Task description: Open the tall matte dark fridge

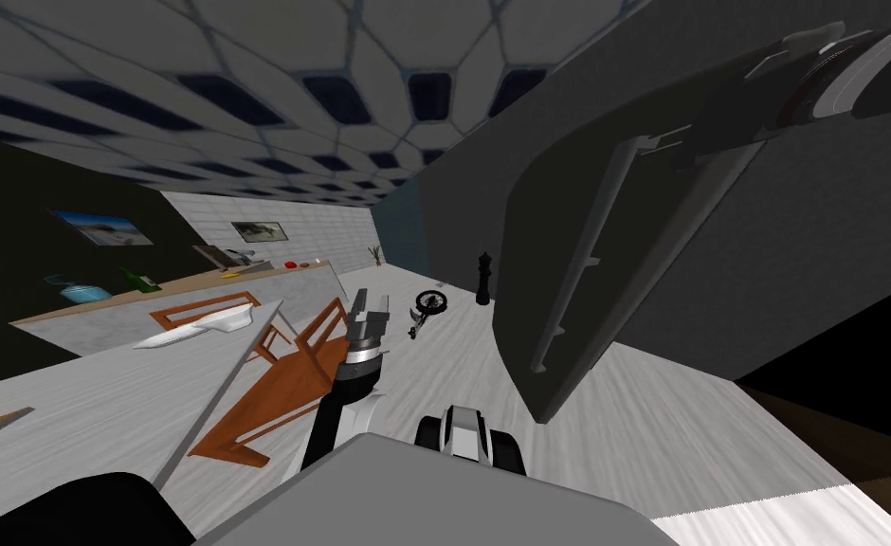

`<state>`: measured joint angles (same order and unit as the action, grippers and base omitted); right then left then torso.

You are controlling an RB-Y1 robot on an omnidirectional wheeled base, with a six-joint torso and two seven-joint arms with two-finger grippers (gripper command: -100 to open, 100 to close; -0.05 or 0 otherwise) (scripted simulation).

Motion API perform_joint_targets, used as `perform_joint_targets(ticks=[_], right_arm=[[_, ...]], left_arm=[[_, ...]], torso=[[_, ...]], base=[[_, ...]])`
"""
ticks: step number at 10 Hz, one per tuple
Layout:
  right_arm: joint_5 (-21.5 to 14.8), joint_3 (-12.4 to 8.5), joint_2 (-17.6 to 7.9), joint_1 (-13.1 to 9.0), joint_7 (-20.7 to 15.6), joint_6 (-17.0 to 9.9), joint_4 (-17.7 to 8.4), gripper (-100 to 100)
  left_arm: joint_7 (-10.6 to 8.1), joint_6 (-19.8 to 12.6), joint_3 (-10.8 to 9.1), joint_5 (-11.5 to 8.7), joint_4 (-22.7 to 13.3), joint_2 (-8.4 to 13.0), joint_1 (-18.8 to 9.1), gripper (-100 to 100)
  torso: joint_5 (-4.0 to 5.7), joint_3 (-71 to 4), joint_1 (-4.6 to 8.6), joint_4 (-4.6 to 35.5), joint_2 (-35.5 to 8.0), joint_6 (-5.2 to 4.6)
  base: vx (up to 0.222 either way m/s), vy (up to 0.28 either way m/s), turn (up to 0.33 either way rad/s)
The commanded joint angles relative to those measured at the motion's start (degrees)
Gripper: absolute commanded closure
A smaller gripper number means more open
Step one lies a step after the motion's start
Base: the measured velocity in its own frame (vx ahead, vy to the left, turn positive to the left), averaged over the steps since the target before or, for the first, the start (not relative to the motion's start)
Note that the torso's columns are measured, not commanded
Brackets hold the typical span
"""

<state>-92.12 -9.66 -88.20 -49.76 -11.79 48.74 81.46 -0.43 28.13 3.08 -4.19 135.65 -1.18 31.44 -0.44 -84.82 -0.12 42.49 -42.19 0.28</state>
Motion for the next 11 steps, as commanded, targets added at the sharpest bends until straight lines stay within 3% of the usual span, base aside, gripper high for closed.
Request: perform_joint_targets(ticks=[1,7,8,11], right_arm=[[-1.46,-0.06,-0.52,0.18,0.58,-0.58,-0.59,100],[-5.82,-0.23,-2.07,0.7,2.33,-2.32,-2.38,100],[-6.23,-0.21,-3.68,-0.11,3.65,-0.5,-2.28,-100],[-7.69,-0.31,-7.34,-2.16,6.09,2.58,-2.95,-100]], left_arm=[[0.0,0.0,0.01,0.0,0.0,-0.01,0.01,0],[0.0,0.0,0.01,0.0,0.0,-0.01,0.01,0],[0.0,0.0,0.01,0.0,0.0,-0.01,0.01,0],[0.0,0.0,-0.02,0.0,-0.01,0.02,-0.01,0]], torso=[[0.07,-0.03,-0.23,-0.05,0.12,-0.15],[0.12,-0.1,-0.25,-0.28,0.24,0.02],[0.28,-0.01,0.03,-0.28,0.17,-0.1],[0.72,-0.12,1.11,-0.29,0.21,-0.2]], base=[[0.078,0.234,-0.095],[0.055,0.256,-0.053],[0.006,0.089,0.188],[-0.033,-0.071,0.236]])
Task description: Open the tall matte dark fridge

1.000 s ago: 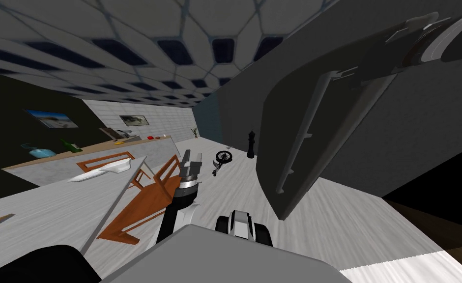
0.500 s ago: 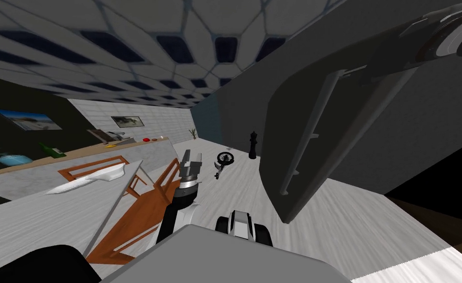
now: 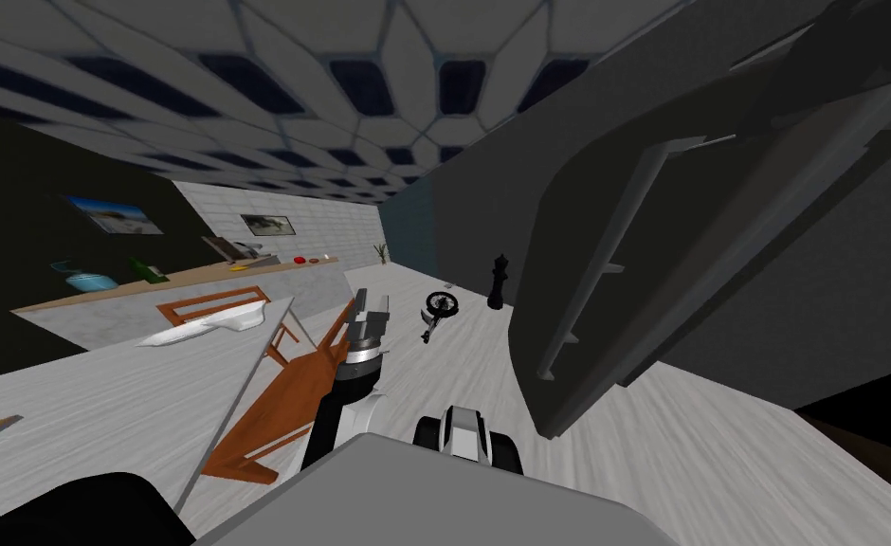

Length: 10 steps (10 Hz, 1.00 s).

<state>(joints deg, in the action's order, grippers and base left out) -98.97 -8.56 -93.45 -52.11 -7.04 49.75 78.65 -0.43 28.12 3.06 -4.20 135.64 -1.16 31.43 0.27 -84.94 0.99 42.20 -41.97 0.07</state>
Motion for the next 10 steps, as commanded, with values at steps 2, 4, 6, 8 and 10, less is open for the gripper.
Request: perform_joint_targets(ticks=[2,4,6,8,10], right_arm=[[-1.21,-1.44,-3.0,-0.32,1.95,2.35,-0.31,-100],[-2.3,-1.52,-5.74,-1.86,3.78,4.66,-0.81,-100],[-2.44,-1.74,-5.05,-0.81,3.96,4.4,-0.23,0],[-2.4,-1.69,-5.05,-0.73,3.95,4.6,-0.22,0],[-2.37,-1.65,-5.04,-0.69,3.96,4.75,-0.18,0]], left_arm=[[0.0,0.0,-0.01,0.0,0.0,0.0,0.02,0],[0.0,0.0,0.0,0.0,0.0,0.0,0.01,0],[0.0,0.0,0.0,0.0,0.01,-0.01,0.02,0],[0.0,0.01,0.0,0.0,0.01,-0.01,0.02,0],[0.0,0.01,0.0,0.0,0.01,-0.01,0.02,0]], torso=[[-0.25,-0.02,-0.74,-0.05,0.14,-0.01],[-0.51,-0.02,-1.35,-0.11,0.12,0.26],[-0.54,-0.04,-1.39,-0.08,0.16,0.14],[-0.41,0.07,-1.12,-0.03,0.01,0.09],[-0.3,0.16,-0.95,0.0,-0.08,0.03]], base=[[-0.006,-0.078,0.069],[-0.022,-0.043,0.187],[-0.018,-0.014,-0.007],[-0.01,0.003,-0.015],[-0.007,0.004,-0.009]])
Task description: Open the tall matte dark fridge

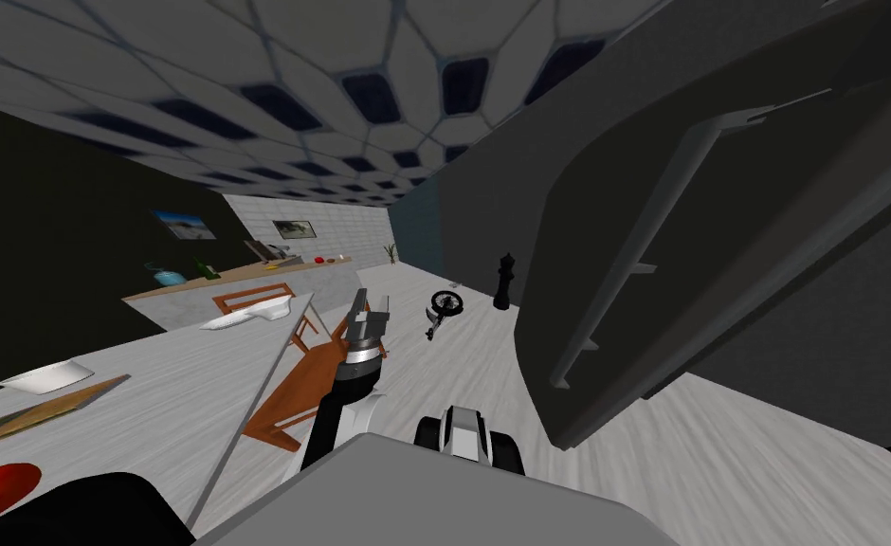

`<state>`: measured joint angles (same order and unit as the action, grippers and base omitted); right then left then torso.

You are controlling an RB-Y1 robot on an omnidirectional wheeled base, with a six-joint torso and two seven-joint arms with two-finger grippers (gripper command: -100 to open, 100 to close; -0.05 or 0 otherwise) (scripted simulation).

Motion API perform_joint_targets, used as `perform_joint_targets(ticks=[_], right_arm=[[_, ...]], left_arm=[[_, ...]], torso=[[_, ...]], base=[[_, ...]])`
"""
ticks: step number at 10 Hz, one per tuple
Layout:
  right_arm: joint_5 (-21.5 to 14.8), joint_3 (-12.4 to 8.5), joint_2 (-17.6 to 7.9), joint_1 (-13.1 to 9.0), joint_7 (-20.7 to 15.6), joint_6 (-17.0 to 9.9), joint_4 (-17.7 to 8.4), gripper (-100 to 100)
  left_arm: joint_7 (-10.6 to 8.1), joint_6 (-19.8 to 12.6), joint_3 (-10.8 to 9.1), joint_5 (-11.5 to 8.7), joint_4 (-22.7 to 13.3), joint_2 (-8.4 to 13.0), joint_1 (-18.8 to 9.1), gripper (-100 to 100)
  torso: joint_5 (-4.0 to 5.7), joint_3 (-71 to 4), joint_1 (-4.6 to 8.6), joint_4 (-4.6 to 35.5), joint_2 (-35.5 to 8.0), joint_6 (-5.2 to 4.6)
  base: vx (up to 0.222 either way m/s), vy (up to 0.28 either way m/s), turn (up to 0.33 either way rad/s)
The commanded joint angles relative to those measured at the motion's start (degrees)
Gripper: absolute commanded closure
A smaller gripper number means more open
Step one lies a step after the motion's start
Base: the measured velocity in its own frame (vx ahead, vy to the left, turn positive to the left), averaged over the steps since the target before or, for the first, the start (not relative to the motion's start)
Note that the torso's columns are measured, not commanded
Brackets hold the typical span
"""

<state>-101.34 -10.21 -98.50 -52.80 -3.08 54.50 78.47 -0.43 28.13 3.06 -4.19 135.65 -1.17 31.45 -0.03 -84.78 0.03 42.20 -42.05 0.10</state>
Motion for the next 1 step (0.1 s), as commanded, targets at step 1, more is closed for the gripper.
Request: perform_joint_targets(ticks=[1], right_arm=[[0.01,0.0,-0.01,0.0,0.0,0.04,0.02,0]], left_arm=[[0.0,0.0,0.0,0.0,0.0,0.0,0.0,0]], torso=[[0.03,0.03,0.03,0.0,-0.03,-0.02]], base=[[0.0,0.0,0.0]])
